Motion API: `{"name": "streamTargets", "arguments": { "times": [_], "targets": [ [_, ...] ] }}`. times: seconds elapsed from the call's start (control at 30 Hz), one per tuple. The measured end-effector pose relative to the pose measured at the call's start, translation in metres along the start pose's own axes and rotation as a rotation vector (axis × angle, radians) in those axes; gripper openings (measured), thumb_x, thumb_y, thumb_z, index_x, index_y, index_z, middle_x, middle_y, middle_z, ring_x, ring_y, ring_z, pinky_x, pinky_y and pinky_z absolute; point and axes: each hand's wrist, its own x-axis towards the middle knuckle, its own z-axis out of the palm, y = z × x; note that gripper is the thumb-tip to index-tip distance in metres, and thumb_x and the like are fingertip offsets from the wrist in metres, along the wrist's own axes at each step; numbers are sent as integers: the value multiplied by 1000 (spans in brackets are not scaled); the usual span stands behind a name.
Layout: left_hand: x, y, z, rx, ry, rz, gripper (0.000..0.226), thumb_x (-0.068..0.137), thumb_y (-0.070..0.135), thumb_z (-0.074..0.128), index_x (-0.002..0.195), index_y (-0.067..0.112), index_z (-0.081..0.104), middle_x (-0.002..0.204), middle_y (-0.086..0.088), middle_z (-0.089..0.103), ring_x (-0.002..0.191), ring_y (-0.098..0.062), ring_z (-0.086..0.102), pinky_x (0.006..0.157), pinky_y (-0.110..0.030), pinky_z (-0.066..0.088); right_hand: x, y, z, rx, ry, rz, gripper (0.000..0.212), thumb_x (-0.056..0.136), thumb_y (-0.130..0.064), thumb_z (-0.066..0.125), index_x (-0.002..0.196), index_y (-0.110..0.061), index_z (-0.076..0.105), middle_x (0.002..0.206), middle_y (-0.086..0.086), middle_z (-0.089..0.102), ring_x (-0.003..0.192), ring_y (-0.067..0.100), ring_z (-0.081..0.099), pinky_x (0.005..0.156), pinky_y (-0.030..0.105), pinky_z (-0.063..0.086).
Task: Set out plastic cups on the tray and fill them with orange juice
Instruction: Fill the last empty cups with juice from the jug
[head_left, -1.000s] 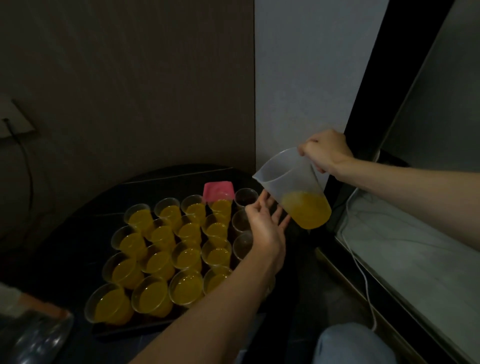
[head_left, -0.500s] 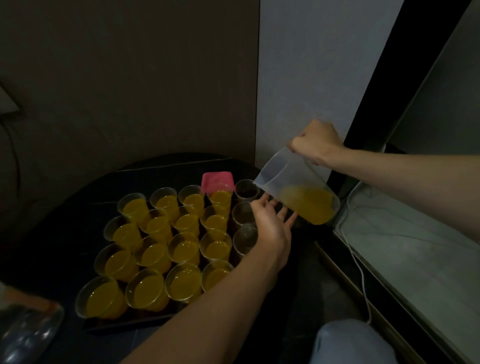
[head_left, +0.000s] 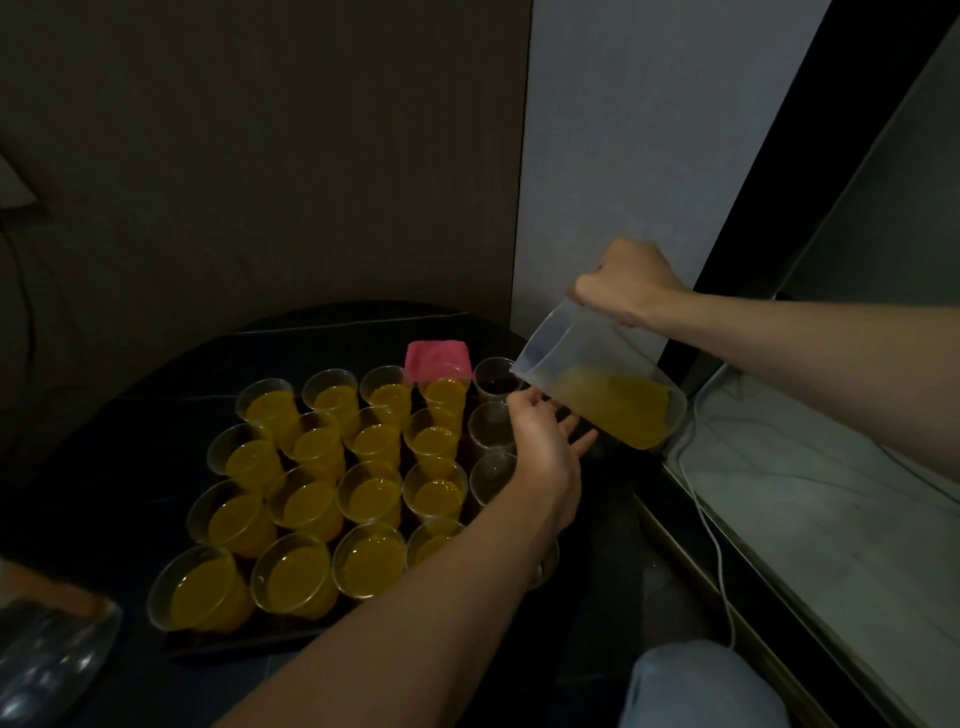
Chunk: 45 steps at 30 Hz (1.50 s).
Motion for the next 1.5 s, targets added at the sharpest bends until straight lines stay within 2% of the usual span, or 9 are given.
{"name": "streamTargets", "arguments": {
  "times": [0.53, 0.77, 1.0, 1.5],
  "targets": [
    [2, 3, -6, -20, 2, -3, 57, 104, 46, 22, 157, 26, 32, 153, -10, 47, 136, -32, 49, 112, -53, 40, -4, -17, 1, -72, -29, -20, 18, 74, -18, 60, 60, -11, 52, 57, 5, 49, 55, 23, 52, 56, 33, 42],
    [4, -1, -5, -20, -1, -16, 58, 104, 45, 22, 158, 26, 30, 154, -10, 45, 137, -32, 48, 112, -52, 40, 1, -23, 4, -164, -50, -59, 28, 81, -21, 64, 60, -14, 48, 60, 2, 45, 53, 18, 43, 47, 26, 30],
    [5, -3, -3, -5, 27, 13, 53, 106, 43, 22, 153, 26, 37, 149, -7, 50, 132, -29, 52, 108, -50, 43, 4, -27, 6, -204, -42, -72, 25, 81, -21, 65, 62, -13, 51, 62, 3, 48, 55, 19, 47, 49, 25, 34],
    [2, 1, -1, -33, 18, -3, 54, 106, 40, 24, 155, 22, 35, 151, -10, 48, 134, -31, 50, 107, -49, 44, 4, -31, 2, -209, -64, -93, 26, 81, -20, 64, 61, -12, 49, 59, 3, 45, 53, 19, 46, 48, 26, 33]
  ]
}}
